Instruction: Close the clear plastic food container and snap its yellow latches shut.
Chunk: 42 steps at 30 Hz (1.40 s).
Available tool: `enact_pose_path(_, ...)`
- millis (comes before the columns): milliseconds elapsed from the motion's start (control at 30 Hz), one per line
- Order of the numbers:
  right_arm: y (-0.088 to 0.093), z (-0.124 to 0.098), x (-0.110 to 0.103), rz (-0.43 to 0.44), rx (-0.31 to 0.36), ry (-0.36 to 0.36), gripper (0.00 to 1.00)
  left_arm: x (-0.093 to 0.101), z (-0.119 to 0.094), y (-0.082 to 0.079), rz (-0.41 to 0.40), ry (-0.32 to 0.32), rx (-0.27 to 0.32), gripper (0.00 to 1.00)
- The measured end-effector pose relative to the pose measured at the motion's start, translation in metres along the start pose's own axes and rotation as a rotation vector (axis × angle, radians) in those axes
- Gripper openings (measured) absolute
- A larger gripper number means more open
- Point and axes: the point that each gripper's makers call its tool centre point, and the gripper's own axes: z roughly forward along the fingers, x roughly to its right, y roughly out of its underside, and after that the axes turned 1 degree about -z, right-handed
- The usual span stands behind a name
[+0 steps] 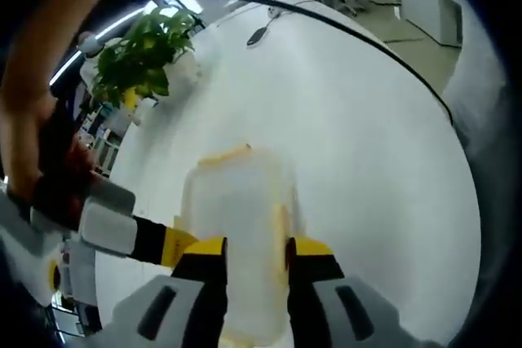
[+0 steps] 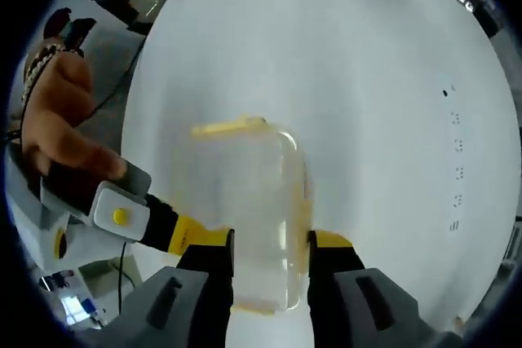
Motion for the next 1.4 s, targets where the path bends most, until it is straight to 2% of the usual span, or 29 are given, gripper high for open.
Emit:
enact_pose_path(133, 0.000, 0.000, 0.003, 0.006, 0.030, -0.021, 0.31, 0.000, 0.000, -0.001, 0.011, -0.001, -0.002, 0.22)
enact_pose_path(167, -0.002, 0.001, -0.005, 0.002, 0.039, -0.025, 0.31, 0.000, 0.000, -0.001, 0.012, -0.001, -0.005, 0.22)
enact_pose_path(400, -0.001, 0.003, -0.005, 0.013, 0.078, -0.081, 0.28, 0.001, 0.001, -0.001, 0.019, 0.005, 0.000, 0.22)
enact_pose_path(433, 0.003, 0.005, -0.002, 0.038, 0.075, -0.087, 0.28, 0.001, 0.001, -0.001, 0.023, 0.006, 0.000, 0.22)
enact_pose_path(500, 0.007, 0.006, -0.005, 0.026, 0.089, -0.094, 0.28, 0.000, 0.001, -0.002, 0.027, 0.002, 0.007, 0.22)
enact_pose_path(633, 0.010, 0.007, -0.005, 0.057, 0.140, -0.118, 0.29, -0.001, 0.000, -0.002, 0.016, 0.003, 0.012, 0.22)
enact_pose_path(867, 0.007, 0.006, -0.006, 0.066, 0.153, -0.097, 0.31, 0.000, 0.000, -0.002, 0.030, 0.021, 0.008, 0.23)
enact_pose_path(1033, 0.005, 0.003, -0.005, 0.062, 0.149, -0.046, 0.32, 0.001, 0.001, -0.002, 0.040, 0.014, -0.007, 0.24)
enact_pose_path(1200, 0.004, 0.000, -0.005, 0.081, 0.174, 0.020, 0.33, 0.002, 0.000, -0.002, 0.029, 0.001, 0.015, 0.24)
enact_pose_path(1400, 0.003, -0.004, -0.006, 0.118, 0.219, 0.099, 0.33, 0.003, 0.000, -0.003, 0.032, -0.002, -0.018, 0.24)
